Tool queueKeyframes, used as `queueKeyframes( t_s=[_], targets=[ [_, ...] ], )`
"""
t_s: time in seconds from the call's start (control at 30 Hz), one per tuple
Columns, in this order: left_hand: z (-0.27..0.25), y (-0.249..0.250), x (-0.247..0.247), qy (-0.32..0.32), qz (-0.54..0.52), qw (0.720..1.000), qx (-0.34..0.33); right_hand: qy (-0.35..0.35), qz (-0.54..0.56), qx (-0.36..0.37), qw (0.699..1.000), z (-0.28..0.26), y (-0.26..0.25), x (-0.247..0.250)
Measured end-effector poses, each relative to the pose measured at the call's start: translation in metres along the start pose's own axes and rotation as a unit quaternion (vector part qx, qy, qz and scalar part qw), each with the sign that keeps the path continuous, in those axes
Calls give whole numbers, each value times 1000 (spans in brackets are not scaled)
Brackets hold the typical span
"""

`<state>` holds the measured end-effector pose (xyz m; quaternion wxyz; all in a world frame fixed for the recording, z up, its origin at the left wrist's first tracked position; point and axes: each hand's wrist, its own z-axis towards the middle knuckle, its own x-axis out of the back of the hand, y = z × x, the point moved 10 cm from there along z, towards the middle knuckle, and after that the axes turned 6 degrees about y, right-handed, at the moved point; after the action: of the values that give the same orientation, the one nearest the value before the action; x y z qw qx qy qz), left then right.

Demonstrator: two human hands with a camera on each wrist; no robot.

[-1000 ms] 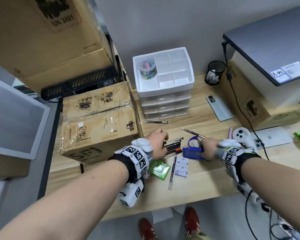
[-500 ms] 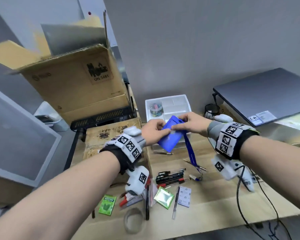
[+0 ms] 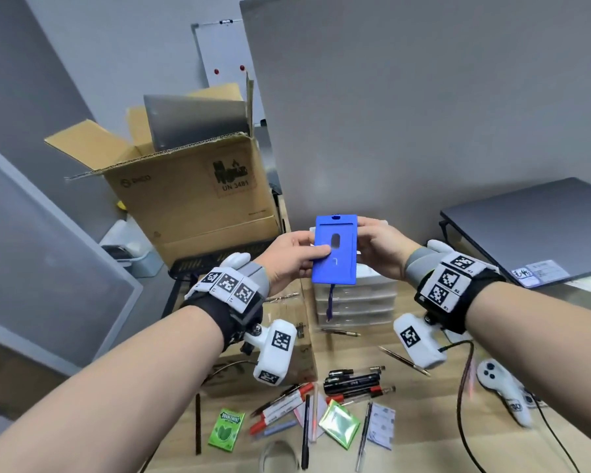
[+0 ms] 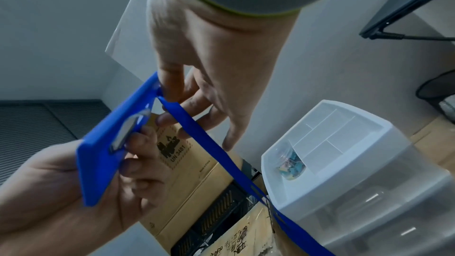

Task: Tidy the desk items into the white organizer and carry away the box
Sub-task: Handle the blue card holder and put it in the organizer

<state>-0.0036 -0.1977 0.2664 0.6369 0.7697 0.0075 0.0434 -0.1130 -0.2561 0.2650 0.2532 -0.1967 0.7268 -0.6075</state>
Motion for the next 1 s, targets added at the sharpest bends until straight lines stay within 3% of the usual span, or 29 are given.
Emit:
queueKeyframes(
  t_s=[0.13,0.27,0.43,0.7,1.0],
  targets=[
    [-4,6,0,2,-28,1000,7,19,-48,39,998,0,-4,-8],
    [-3,12,8,52,-66,996,-11,66,-86,71,992,2,-4,-12],
    [2,20,32,146,-69,986,-35,48,-112,36,992,3,21,-20],
    [9,11,62,270,-79,959,-40,5,-45,15,999,-7,38,-38],
    [7,0,73,327,-44,943,-39,-19,-52,10,998,-14,43,-46]
  ],
)
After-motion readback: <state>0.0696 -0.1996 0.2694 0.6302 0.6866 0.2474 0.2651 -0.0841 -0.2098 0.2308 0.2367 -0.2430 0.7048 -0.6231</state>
